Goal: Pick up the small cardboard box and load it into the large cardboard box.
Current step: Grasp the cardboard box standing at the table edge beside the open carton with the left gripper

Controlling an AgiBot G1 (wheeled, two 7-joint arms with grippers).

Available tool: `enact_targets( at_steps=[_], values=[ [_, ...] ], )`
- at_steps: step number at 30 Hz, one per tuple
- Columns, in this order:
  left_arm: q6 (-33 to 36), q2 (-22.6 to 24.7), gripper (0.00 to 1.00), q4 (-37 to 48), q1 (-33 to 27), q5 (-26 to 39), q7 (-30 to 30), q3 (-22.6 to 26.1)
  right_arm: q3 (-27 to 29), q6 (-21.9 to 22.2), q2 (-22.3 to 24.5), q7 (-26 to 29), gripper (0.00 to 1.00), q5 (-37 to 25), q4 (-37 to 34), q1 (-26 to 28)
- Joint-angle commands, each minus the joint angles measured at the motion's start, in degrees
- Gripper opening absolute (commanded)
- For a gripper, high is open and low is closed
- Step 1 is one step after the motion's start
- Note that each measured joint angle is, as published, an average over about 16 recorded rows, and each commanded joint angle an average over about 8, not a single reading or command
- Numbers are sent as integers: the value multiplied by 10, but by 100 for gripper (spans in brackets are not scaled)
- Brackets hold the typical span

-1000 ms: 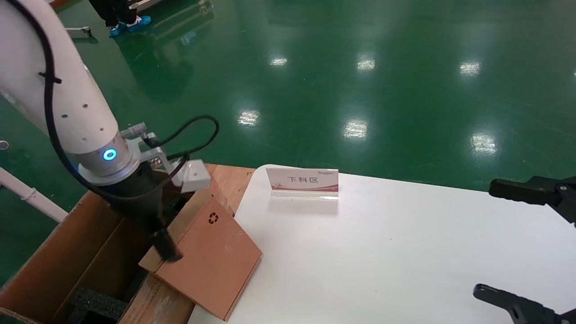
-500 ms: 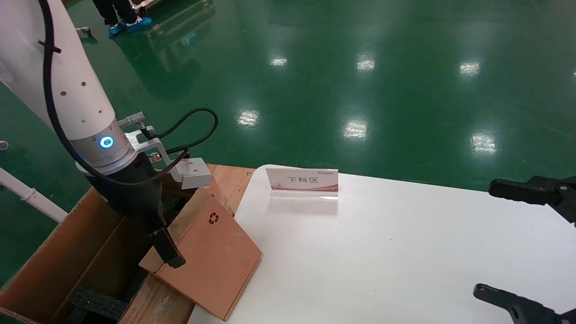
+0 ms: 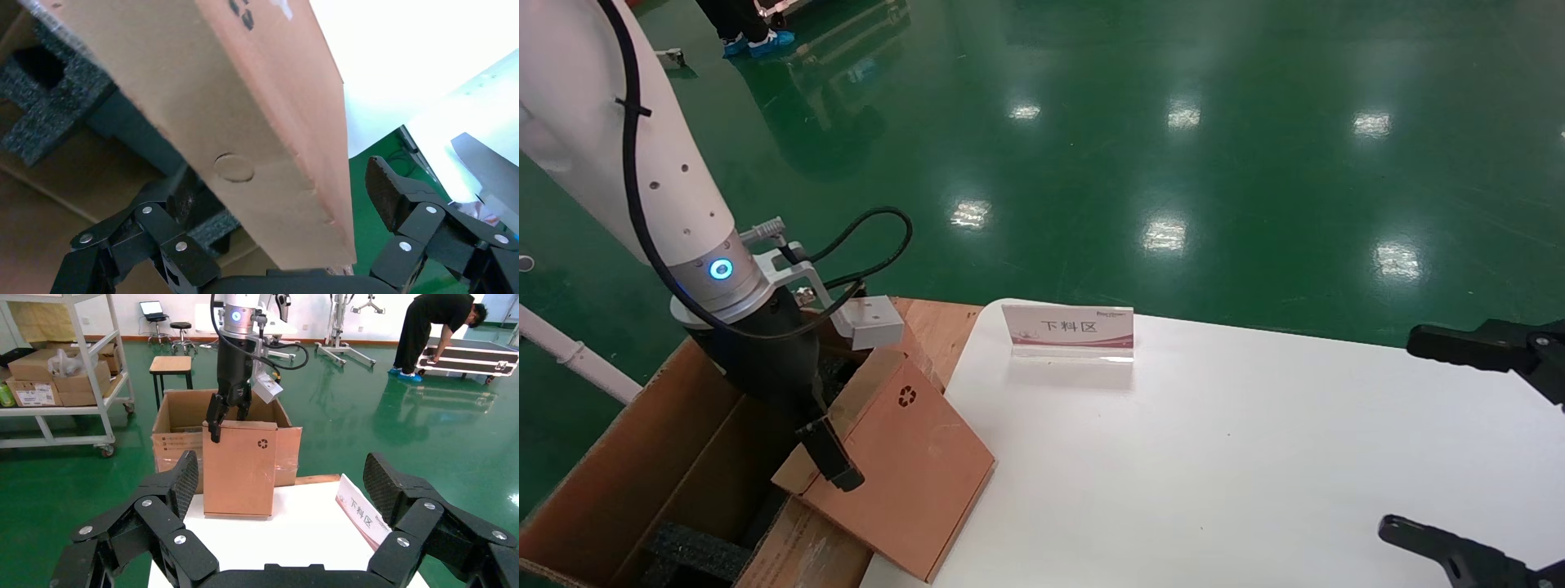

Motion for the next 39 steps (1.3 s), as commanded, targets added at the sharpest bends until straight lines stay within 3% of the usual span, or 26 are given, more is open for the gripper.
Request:
enact_targets(
  at_steps=[1,5,9,10,13,39],
  values=[
    [-2,-2,100,7,4,-7,12,-2,0,0,0,0,100,0,0,0],
    [-6,-6,100,11,6,-16,23,-4,0,0,0,0,53,0,0,0],
    [-8,-6,50,11,6,-18,23,-6,0,0,0,0,3,0,0,0],
    [-7,-6,37,11,6,-17,22,-6,0,0,0,0,0,0,0,0],
    [-6,-6,0,10,6,-14,20,-6,0,0,0,0,0,0,0,0],
    [-3,-3,0,7,5,-7,13,-4,0,0,0,0,0,0,0,0]
  ],
)
